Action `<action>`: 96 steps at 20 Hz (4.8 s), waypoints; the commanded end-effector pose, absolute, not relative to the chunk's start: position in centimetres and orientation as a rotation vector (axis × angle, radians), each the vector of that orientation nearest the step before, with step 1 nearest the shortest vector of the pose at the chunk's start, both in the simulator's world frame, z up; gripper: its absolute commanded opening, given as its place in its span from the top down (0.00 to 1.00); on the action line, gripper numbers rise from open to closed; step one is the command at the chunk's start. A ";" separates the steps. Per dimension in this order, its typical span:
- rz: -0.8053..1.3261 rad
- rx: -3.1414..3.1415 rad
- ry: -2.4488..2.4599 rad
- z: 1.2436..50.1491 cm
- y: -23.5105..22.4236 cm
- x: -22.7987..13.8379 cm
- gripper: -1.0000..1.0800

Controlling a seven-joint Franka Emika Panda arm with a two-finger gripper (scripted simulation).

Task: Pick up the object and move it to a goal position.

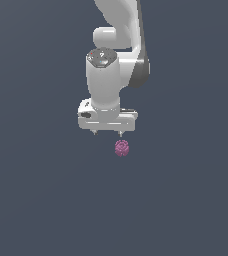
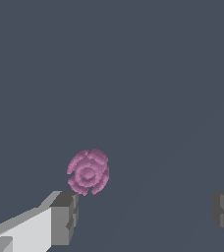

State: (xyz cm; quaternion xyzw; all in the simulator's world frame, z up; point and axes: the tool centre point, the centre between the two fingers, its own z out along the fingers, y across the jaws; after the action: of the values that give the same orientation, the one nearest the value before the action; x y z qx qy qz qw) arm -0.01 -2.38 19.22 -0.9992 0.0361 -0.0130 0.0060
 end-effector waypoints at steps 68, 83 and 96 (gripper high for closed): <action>0.000 -3.140 -0.096 4.0 3.9 -2.4 1.00; 0.000 -3.140 -0.096 4.3 -4.1 -5.6 1.00; 0.000 -3.140 -0.096 4.8 -16.4 -10.1 1.00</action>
State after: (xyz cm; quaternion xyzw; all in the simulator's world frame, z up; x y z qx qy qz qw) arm -9.78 -15.37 4.77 -0.9996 -0.0294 0.0002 -0.0001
